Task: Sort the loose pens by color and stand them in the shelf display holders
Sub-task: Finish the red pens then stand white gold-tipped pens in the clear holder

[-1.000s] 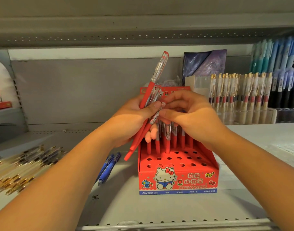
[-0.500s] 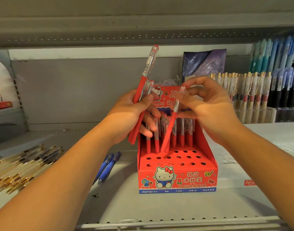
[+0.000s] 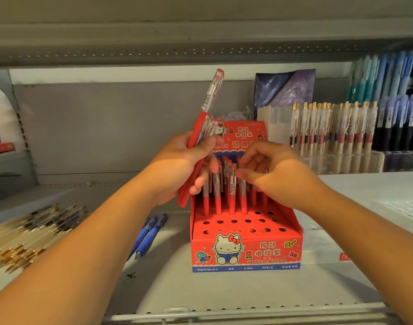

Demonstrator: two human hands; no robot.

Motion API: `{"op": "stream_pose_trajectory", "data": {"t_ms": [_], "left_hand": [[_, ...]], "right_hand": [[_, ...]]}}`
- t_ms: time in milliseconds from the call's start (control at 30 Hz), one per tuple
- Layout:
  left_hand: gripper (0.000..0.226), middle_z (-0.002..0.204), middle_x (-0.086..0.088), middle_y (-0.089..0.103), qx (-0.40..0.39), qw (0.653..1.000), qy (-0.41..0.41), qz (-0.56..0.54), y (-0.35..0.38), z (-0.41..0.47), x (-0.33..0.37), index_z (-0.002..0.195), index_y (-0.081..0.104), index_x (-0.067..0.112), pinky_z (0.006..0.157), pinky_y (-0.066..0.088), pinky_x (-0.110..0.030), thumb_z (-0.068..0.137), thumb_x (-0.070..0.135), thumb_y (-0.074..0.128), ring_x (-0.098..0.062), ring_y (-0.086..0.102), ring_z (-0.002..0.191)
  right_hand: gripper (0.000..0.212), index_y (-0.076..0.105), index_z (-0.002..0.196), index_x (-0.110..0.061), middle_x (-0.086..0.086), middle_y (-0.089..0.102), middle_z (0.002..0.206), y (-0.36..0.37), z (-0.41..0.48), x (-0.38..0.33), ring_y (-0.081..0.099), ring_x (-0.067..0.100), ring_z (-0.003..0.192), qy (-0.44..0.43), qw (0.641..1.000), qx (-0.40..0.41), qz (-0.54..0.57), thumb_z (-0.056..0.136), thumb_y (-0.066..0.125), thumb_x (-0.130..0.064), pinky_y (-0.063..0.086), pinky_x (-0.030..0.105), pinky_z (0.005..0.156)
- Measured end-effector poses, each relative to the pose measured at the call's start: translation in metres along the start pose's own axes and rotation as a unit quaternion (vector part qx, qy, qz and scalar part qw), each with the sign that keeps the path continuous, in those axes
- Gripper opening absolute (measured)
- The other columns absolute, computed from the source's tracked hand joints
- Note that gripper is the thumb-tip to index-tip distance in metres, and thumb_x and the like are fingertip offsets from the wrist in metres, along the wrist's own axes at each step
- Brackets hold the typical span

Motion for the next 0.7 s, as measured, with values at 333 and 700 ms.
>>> {"op": "stream_pose_trajectory", "data": {"t_ms": [333,700], "left_hand": [[0.02,0.07,-0.009,0.068,-0.081,0.996,-0.025,0.008,0.015,-0.006,0.0,0.108,0.056,0.009,0.037,0.047,-0.024,0.099,0.026,0.048,-0.018,0.054,0.037],[0.03,0.087,-0.015,0.073,-0.162,0.985,-0.056,0.006,0.025,-0.013,-0.005,0.112,0.058,0.021,0.048,0.057,-0.031,0.089,0.038,0.054,-0.021,0.065,0.053]], "right_hand": [[0.014,0.07,0.093,-0.026,-0.001,0.069,0.088,-0.008,0.001,-0.01,0.065,0.017,0.08,-0.004,0.995,0.051,0.086,0.086,0.071,-0.013,0.053,0.03,0.077],[0.01,0.065,0.099,-0.007,0.013,0.073,0.099,0.0,-0.001,-0.019,0.07,0.021,0.089,0.045,0.945,0.03,0.323,0.09,0.065,-0.006,0.056,0.031,0.085]]}}
Point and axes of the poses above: each hand's wrist, its own z-axis towards the middle knuckle, its own y-axis out of the palm, x = y × z, the point moved 5 cm from there along z, towards the middle knuckle
